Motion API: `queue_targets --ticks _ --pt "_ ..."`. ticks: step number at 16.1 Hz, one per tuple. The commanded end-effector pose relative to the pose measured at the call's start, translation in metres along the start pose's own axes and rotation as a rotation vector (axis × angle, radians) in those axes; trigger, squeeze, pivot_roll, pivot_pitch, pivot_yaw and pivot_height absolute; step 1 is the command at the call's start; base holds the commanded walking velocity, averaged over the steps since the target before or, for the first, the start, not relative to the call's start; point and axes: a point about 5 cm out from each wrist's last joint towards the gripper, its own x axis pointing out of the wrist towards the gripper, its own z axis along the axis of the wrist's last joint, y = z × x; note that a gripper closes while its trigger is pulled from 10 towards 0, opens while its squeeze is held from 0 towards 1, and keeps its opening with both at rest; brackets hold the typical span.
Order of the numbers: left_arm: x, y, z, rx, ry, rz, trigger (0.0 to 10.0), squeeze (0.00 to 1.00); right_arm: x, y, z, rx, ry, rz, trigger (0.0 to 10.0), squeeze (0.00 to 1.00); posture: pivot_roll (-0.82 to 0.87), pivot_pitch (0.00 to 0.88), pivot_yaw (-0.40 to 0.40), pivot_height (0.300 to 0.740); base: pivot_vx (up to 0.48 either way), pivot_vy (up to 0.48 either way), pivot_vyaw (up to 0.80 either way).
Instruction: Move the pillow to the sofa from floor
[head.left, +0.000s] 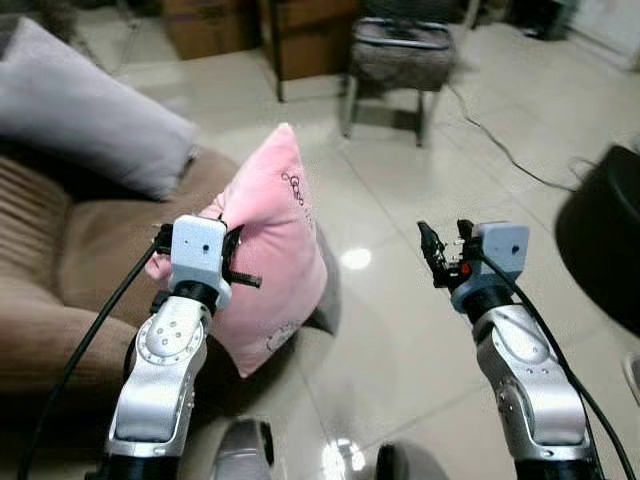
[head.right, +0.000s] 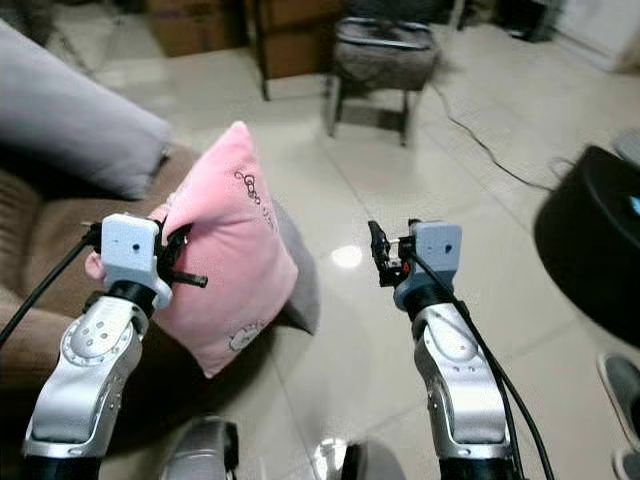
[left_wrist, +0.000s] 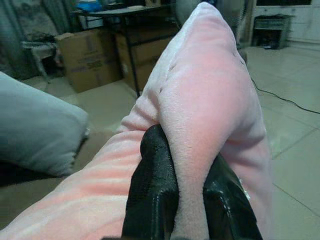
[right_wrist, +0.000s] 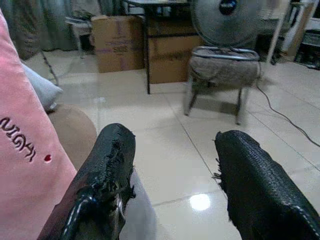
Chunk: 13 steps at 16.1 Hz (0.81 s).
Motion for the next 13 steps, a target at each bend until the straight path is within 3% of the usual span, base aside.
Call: queue_targets --ticks 1,2,3,4,8,13 --pt "0.003 -0.001 0.012 0.014 -0.056 0.001 0.0 0.0 0.002 -0.001 0.003 0.005 -0.016 0.004 10.0 0.0 0.04 0.0 -0.022 0.738 0.0 0.0 0.0" --pt "0.003 -0.001 0.013 0.017 -0.058 0.003 0.0 0.0 0.003 -0.001 0.003 0.002 -0.015 0.007 10.0 0.0 0.04 0.0 -0.024 0.74 0.0 0.0 0.0" --pt "0.003 -0.002 0.013 0.018 -0.062 0.006 2.6 0.0 0.004 -0.001 0.002 -0.01 -0.006 -0.001 10.0 0.0 0.04 0.0 -0.026 0.74 0.0 0.0 0.0" --pt "0.002 -0.003 0.012 0.021 -0.044 0.002 10.0 0.0 0.007 -0.002 -0.003 -0.041 0.036 -0.022 10.0 0.0 0.04 0.0 -0.027 0.74 0.0 0.0 0.0" --pt "0.007 0.001 0.012 0.102 -0.043 0.028 10.0 0.0 0.01 0.0 -0.007 -0.071 0.057 -0.027 10.0 0.0 0.05 0.0 -0.027 0.74 0.0 0.0 0.0" --pt "0.013 0.001 0.016 0.08 -0.059 0.044 10.0 0.0 0.011 -0.003 -0.004 -0.06 0.028 -0.034 10.0 0.0 0.04 0.0 -0.028 0.74 0.274 0.0 0.0"
